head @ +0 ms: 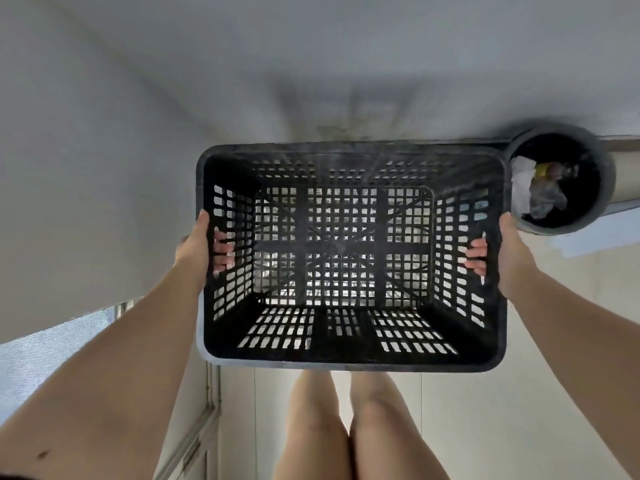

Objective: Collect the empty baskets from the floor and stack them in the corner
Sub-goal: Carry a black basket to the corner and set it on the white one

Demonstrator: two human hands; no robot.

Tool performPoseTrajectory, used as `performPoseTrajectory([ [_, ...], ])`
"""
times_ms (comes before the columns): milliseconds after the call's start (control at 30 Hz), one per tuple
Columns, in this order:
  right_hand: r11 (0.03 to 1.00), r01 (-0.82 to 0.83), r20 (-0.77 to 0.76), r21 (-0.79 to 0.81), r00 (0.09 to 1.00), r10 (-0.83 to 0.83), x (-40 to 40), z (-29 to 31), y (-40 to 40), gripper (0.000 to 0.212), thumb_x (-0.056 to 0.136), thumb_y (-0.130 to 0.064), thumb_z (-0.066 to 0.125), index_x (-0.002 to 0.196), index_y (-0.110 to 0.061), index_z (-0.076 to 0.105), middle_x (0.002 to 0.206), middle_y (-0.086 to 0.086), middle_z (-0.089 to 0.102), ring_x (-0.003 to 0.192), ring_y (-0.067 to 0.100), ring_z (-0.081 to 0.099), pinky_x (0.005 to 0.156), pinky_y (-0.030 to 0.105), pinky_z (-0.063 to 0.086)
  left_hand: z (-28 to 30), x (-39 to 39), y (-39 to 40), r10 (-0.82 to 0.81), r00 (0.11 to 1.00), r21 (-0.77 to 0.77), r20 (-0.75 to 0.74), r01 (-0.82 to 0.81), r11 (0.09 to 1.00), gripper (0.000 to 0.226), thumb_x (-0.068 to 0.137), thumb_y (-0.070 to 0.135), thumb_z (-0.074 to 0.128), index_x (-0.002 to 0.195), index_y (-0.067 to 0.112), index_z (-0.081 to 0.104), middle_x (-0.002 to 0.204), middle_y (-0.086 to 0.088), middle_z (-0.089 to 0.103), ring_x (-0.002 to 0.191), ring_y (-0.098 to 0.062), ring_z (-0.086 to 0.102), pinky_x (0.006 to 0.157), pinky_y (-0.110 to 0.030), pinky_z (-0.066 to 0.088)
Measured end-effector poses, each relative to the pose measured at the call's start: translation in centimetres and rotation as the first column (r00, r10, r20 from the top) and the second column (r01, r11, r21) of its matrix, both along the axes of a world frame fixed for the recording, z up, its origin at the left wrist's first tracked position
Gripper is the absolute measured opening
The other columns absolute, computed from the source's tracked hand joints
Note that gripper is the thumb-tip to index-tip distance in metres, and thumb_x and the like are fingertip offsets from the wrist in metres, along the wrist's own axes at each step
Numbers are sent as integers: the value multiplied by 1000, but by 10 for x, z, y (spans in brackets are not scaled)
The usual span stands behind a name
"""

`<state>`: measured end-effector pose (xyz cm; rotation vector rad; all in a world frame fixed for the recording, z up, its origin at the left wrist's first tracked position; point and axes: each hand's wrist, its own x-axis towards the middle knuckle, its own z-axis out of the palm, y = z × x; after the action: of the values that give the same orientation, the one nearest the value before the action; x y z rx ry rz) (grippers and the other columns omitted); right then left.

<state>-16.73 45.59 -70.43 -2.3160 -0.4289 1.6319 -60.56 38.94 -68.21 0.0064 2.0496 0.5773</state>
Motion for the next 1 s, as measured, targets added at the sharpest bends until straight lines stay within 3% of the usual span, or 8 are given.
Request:
performPoseTrajectory([
  [133, 993, 102, -8, -52, 995, -102, -6, -24, 13, 66, 90, -72, 27, 64, -14, 47, 35, -5, 46, 30, 10, 41, 36, 18, 33, -26, 3, 9, -6, 997, -38, -77, 3, 999, 59, 90, 66, 42, 80, 11, 62, 67, -6, 64, 50, -19, 57, 50, -29, 45],
  [267, 996, 83, 80, -29, 994, -80, 3, -41, 25, 74, 87, -75, 30, 68, -8, 53, 41, 2, 54, 34, 16, 45, 34, 14, 32, -37, 16, 18, -52, 971, -20, -234, 49, 999, 59, 90, 63, 41, 70, 12, 60, 60, -3, 62, 48, -19, 55, 51, -29, 46],
  [467, 997, 77, 102, -28, 992, -74, -4, -48, 24, 72, 87, -74, 31, 66, -9, 52, 37, 1, 53, 33, 16, 49, 37, 15, 34, -39, 7, 21, -20, 972, -14, -235, 17, 1000, 57, 88, 66, 45, 70, 14, 61, 62, -2, 63, 49, -19, 57, 52, -30, 48],
  [567, 998, 62, 102, -28, 993, -59, -6, -45, 17, 70, 88, -72, 33, 69, -8, 55, 51, 6, 57, 49, 23, 53, 47, 25, 38, -38, 3, 15, -6, 976, -22, -217, 1, 1000, 57, 88, 66, 45, 75, 13, 63, 67, -4, 65, 49, -19, 56, 50, -29, 45],
  [667, 999, 52, 119, -3, 992, -51, -8, -40, 13, 69, 88, -71, 34, 70, -7, 56, 63, 10, 57, 49, 23, 54, 47, 25, 38, -35, 1, 13, 6, 981, -7, -195, -8, 1000, 56, 89, 64, 45, 76, 12, 62, 66, -5, 63, 49, -19, 54, 49, -29, 43],
  [833, 996, 88, 115, 22, 989, -90, -11, -31, 7, 70, 87, -71, 37, 70, -7, 57, 42, 1, 55, 44, 21, 53, 38, 19, 36, -29, -5, 11, -2, 981, 11, -192, 4, 1000, 57, 90, 63, 44, 79, 11, 63, 68, -6, 63, 50, -20, 53, 50, -29, 44],
  [1000, 993, 88, 78, 78, 993, -94, -18, -11, 19, 69, 90, -69, 33, 68, -8, 54, 38, -1, 50, 36, 16, 44, 36, 16, 33, -19, -5, 13, 33, 987, 64, -155, -24, 998, 57, 91, 64, 41, 76, 12, 61, 67, -7, 60, 49, -21, 51, 50, -30, 43],
])
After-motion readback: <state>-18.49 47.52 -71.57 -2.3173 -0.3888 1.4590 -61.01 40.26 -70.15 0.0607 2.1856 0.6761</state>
